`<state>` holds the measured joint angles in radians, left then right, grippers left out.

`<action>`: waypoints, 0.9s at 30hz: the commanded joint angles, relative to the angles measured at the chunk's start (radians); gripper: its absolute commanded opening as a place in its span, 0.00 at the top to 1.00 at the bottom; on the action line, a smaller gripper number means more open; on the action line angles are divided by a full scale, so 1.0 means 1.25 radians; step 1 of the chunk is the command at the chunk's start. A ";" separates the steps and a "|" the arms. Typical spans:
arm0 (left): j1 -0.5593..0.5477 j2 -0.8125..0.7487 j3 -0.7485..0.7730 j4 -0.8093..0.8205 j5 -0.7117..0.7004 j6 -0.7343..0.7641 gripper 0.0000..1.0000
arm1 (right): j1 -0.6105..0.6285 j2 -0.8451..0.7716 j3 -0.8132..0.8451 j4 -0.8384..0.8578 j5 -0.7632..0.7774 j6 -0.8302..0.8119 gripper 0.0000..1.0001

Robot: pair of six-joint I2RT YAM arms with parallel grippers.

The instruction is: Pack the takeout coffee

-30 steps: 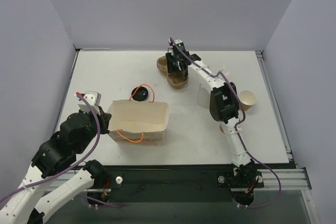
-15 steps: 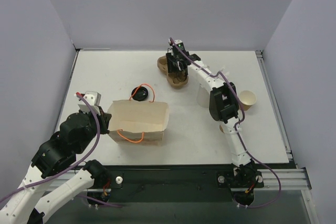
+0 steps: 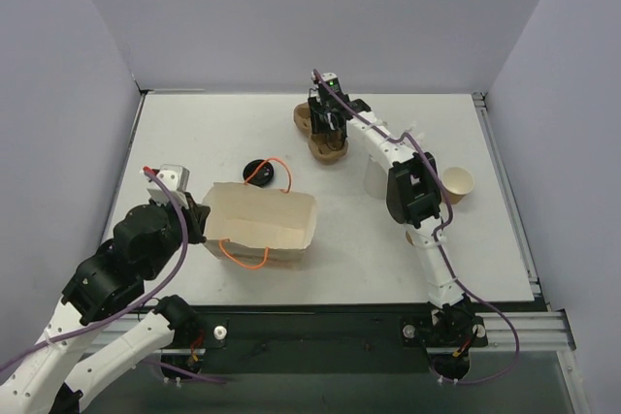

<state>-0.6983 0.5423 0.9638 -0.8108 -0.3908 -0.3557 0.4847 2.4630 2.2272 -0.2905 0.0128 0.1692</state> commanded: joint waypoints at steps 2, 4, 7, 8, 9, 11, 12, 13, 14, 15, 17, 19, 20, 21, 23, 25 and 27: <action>0.004 0.021 0.036 0.072 0.019 -0.009 0.93 | -0.010 -0.108 -0.007 0.032 0.025 -0.014 0.76; 0.004 0.023 0.036 0.072 0.022 -0.012 0.92 | -0.011 -0.114 -0.012 0.035 0.027 -0.014 0.76; 0.004 0.020 0.030 0.073 0.023 -0.015 0.92 | -0.011 -0.122 -0.024 0.038 0.028 -0.013 0.76; 0.004 0.020 0.028 0.074 0.023 -0.017 0.91 | -0.010 -0.125 -0.035 0.041 0.030 -0.011 0.76; 0.004 0.019 0.029 0.074 0.024 -0.017 0.91 | -0.010 -0.128 -0.040 0.045 0.034 -0.014 0.75; 0.004 0.023 0.033 0.077 0.025 -0.015 0.89 | -0.009 -0.132 -0.039 0.043 0.049 -0.021 0.76; 0.004 0.025 0.035 0.077 0.025 -0.015 0.89 | -0.009 -0.133 -0.039 0.039 0.056 -0.022 0.75; 0.004 0.030 0.038 0.076 0.027 -0.015 0.87 | -0.009 -0.138 -0.040 0.037 0.061 -0.020 0.75; 0.004 0.030 0.036 0.079 0.027 -0.015 0.87 | -0.011 -0.139 -0.046 0.036 0.063 -0.003 0.75; 0.004 0.032 0.039 0.080 0.028 -0.014 0.86 | -0.012 -0.141 -0.070 0.036 0.057 0.007 0.75; 0.004 0.039 0.041 0.083 0.028 -0.014 0.85 | -0.017 -0.130 -0.081 0.019 0.049 0.037 0.74; 0.004 0.044 0.045 0.083 0.030 -0.015 0.85 | -0.021 -0.109 -0.065 -0.028 0.044 0.050 0.74; 0.004 0.044 0.047 0.083 0.032 -0.012 0.84 | -0.021 -0.104 -0.056 -0.041 0.045 0.050 0.74; 0.004 0.045 0.047 0.083 0.033 -0.012 0.84 | -0.021 -0.097 -0.043 -0.070 0.050 0.046 0.74; 0.004 0.050 0.052 0.084 0.034 -0.008 0.84 | -0.022 -0.094 0.012 -0.099 0.065 0.041 0.74; 0.004 0.052 0.056 0.083 0.034 -0.006 0.84 | -0.021 -0.123 0.016 -0.098 0.072 0.032 0.74; 0.004 0.053 0.054 0.085 0.032 -0.005 0.83 | -0.022 -0.150 -0.018 -0.054 0.067 0.033 0.73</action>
<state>-0.6983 0.6048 0.9844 -0.7567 -0.3603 -0.3626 0.4648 2.3688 2.1826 -0.3946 0.0639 0.2077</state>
